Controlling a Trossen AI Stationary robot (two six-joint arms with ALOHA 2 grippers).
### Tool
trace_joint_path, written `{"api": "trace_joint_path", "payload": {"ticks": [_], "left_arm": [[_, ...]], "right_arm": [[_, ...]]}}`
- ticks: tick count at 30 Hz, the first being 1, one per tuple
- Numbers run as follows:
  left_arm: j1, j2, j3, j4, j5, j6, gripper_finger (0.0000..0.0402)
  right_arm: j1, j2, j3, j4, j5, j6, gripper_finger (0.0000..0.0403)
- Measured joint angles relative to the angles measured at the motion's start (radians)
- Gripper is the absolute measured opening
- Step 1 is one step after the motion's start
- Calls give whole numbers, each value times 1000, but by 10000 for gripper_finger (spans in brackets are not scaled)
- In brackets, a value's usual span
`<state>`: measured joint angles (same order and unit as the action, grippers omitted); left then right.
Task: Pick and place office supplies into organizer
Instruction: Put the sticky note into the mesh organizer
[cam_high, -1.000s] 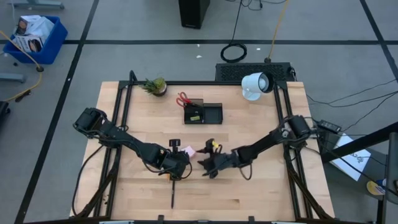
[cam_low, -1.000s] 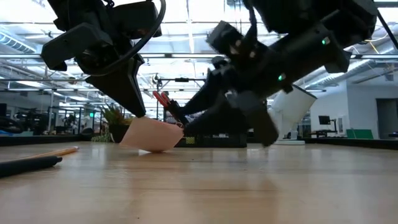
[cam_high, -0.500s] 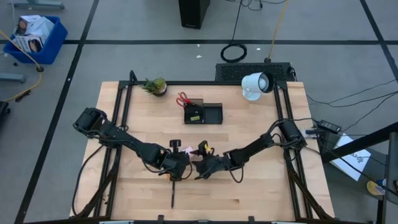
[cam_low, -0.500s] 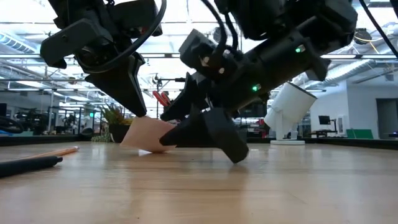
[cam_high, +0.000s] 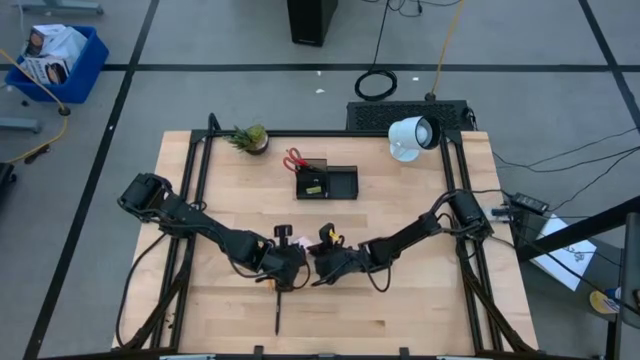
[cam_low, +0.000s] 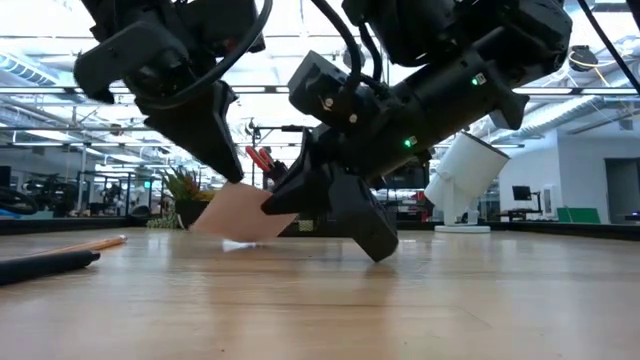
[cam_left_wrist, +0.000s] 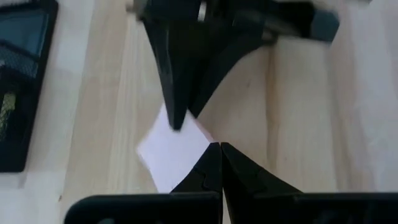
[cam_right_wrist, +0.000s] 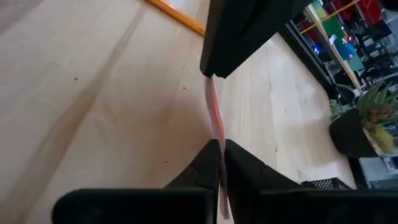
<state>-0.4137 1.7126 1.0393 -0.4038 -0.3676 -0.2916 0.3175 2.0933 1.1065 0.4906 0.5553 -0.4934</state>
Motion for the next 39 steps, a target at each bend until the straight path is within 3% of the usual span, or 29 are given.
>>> {"api": "trace_joint_path", "payload": {"ticks": [5,8,15,19,23,27,31,35,39], "left_arm": [[0,0,0,73,-4,-1,5],[2,-1,0,67,-31,-63,28],[3,-1,0,20,-29,-156,140],[-2,-1,0,-32,-26,-184,205],[-19,-1,-12,-21,-55,-197,244],[-53,-1,-28,102,-131,-207,260],[-84,-1,-72,305,-119,-105,258],[-96,-20,-199,564,-27,-48,256],[-100,-92,-356,773,-30,-47,255]], "right_arm": [[-1,0,0,-26,25,52,4],[4,-1,1,-53,77,40,4],[45,-23,1,-124,181,12,2],[80,-56,-2,-244,332,10,1],[110,-111,-2,-356,457,99,1],[118,-153,-2,-436,536,189,1],[102,-190,-2,-504,578,258,1],[74,-207,-2,-585,627,300,0],[40,-209,-1,-587,623,300,0]]}}
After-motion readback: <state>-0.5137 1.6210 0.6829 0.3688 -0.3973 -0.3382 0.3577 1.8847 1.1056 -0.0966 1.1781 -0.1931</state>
